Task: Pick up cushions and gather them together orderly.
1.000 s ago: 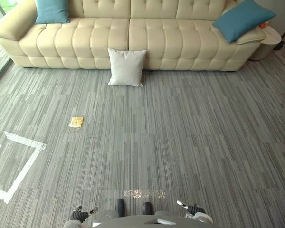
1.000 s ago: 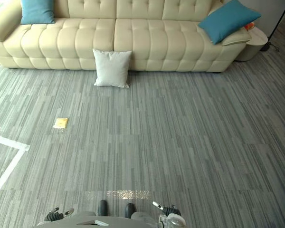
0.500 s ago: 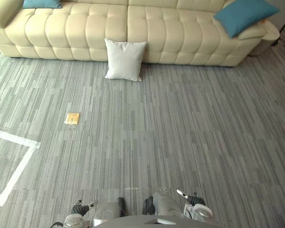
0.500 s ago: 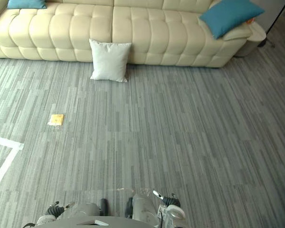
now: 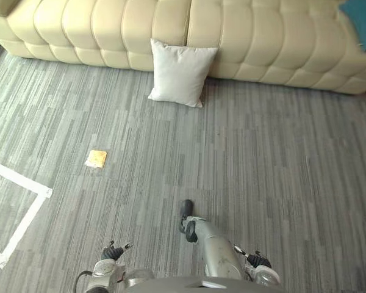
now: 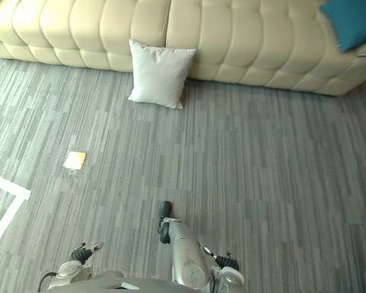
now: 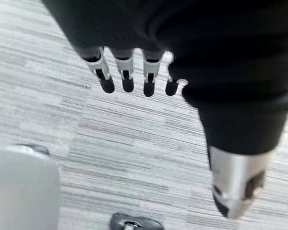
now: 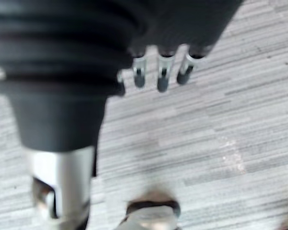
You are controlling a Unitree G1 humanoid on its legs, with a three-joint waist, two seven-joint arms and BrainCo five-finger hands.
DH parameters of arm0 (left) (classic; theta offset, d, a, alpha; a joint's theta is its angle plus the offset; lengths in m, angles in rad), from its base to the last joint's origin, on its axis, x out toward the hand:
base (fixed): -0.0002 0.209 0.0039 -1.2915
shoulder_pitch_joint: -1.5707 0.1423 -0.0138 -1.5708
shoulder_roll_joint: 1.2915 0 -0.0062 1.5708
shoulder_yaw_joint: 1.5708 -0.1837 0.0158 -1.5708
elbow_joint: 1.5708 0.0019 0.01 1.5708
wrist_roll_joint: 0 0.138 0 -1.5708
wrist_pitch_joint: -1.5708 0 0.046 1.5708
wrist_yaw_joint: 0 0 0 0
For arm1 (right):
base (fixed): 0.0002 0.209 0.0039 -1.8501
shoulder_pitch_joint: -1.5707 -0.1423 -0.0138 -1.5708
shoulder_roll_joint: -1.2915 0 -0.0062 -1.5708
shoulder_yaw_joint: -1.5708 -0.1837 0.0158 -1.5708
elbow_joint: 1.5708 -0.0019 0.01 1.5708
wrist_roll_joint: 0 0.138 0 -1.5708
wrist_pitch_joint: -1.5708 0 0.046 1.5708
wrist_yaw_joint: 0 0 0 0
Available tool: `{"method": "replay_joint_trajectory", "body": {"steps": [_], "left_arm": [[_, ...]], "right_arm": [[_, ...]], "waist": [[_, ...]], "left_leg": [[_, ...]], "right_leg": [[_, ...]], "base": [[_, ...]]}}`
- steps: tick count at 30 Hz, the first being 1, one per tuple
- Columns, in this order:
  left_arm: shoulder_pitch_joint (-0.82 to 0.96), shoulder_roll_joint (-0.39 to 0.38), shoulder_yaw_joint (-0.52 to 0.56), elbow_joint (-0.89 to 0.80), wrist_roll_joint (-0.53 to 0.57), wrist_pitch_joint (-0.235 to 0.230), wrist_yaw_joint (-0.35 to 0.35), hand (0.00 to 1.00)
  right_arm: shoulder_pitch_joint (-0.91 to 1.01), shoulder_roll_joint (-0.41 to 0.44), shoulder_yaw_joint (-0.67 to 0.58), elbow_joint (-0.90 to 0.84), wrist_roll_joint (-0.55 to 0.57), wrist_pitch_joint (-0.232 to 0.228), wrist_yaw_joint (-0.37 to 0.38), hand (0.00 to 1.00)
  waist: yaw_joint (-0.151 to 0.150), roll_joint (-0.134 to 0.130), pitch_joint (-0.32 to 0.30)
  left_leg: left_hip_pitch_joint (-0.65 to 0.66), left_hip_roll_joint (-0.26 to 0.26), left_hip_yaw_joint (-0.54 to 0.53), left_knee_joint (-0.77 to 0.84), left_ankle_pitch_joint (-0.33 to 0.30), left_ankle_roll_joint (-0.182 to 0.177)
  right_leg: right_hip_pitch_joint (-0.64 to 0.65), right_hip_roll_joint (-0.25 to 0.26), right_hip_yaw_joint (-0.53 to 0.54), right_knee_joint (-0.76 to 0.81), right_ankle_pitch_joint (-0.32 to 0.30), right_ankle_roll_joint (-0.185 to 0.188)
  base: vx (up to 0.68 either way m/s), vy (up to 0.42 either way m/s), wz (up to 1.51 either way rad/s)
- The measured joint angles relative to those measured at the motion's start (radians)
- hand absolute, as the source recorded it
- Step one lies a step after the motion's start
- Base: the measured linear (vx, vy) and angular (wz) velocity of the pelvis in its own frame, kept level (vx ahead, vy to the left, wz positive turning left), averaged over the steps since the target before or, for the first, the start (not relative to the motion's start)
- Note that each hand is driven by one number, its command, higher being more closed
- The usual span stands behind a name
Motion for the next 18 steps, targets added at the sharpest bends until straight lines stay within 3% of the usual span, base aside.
{"method": "replay_joint_trajectory", "body": {"steps": [2, 3, 6, 7, 10, 13, 16, 17, 18], "left_arm": [[0.0, -0.018, 0.016, -0.035, 0.0, 0.0, -0.006, 0.0], [0.0, -0.024, 0.026, -0.059, 0.0, -0.004, -0.006, 0.0], [0.0, -0.025, 0.052, -0.092, -0.001, -0.005, -0.004, 0.0], [-0.003, -0.028, 0.063, -0.11, -0.01, -0.008, -0.003, 0.0], [-0.015, -0.025, 0.064, -0.112, -0.014, -0.017, -0.002, 0.0], [-0.032, -0.027, 0.064, -0.111, -0.014, -0.021, -0.002, 0.0], [-0.034, -0.028, 0.064, -0.108, -0.017, -0.025, 0.001, 0.0], [-0.033, -0.027, 0.065, -0.104, -0.023, -0.025, 0.002, 0.0], [-0.03, -0.023, 0.066, -0.096, -0.032, -0.025, -0.001, 0.0]], "right_arm": [[0.014, -0.001, 0.008, -0.012, 0.0, 0.0, -0.011, 0.0], [0.021, -0.002, 0.012, -0.025, 0.001, 0.0, -0.017, 0.0], [0.016, -0.003, 0.029, -0.038, 0.009, -0.003, -0.019, 0.0], [0.01, -0.005, 0.029, -0.038, 0.017, -0.002, -0.02, 0.0], [0.013, -0.004, 0.03, -0.038, 0.031, 0.0, -0.02, 0.0], [0.001, 0.032, 0.037, -0.038, 0.057, -0.002, -0.019, 0.0], [-0.005, 0.051, 0.047, -0.037, 0.057, -0.01, -0.018, 0.0], [-0.006, 0.053, 0.048, -0.035, 0.056, -0.014, -0.018, 0.0], [-0.002, 0.067, 0.047, -0.027, 0.056, -0.013, -0.017, 0.0]], "waist": [[0.002, 0.001, 0.001], [0.009, 0.0, 0.001], [0.03, -0.001, 0.001], [0.036, -0.003, 0.002], [0.048, -0.012, 0.003], [0.079, -0.034, -0.001], [0.098, -0.04, -0.017], [0.102, -0.04, -0.023], [0.102, -0.056, -0.053]], "left_leg": [[-0.081, 0.041, 0.015, 0.264, 0.007, -0.013], [-0.147, 0.085, 0.064, 0.403, 0.007, -0.011], [-0.299, 0.174, 0.167, 0.535, -0.015, 0.024], [-0.386, 0.195, 0.204, 0.519, -0.043, 0.043], [-0.459, 0.2, 0.266, 0.397, -0.077, 0.059], [-0.495, 0.156, 0.324, 0.062, -0.074, 0.051], [-0.508, 0.111, 0.296, -0.192, 0.018, 0.038], [-0.508, 0.108, 0.278, -0.223, 0.09, 0.046], [-0.51, 0.086, 0.273, -0.195, 0.147, 0.075]], "right_leg": [[0.098, 0.015, 0.003, -0.011, -0.055, -0.004], [0.15, 0.021, 0.009, -0.01, -0.095, -0.002], [0.224, 0.036, 0.041, -0.016, -0.148, 0.003], [0.28, 0.035, 0.054, -0.045, -0.162, 0.013], [0.37, 0.03, 0.077, -0.117, -0.163, 0.032], [0.478, -0.014, 0.122, -0.189, -0.17, 0.07], [0.538, -0.056, 0.17, -0.233, -0.195, 0.124], [0.565, -0.07, 0.193, -0.248, -0.216, 0.156], [0.573, -0.1, 0.22, -0.252, -0.233, 0.168]], "base": [[0.54, -0.182, 0.14], [0.42, -0.146, 0.02], [0.35, -0.064, -0.22], [0.4, -0.012, -0.23], [0.36, 0.056, -0.14], [0.44, 0.161, -0.35], [0.45, 0.268, -0.53], [0.35, 0.305, -0.66], [0.48, 0.394, -0.72]]}}
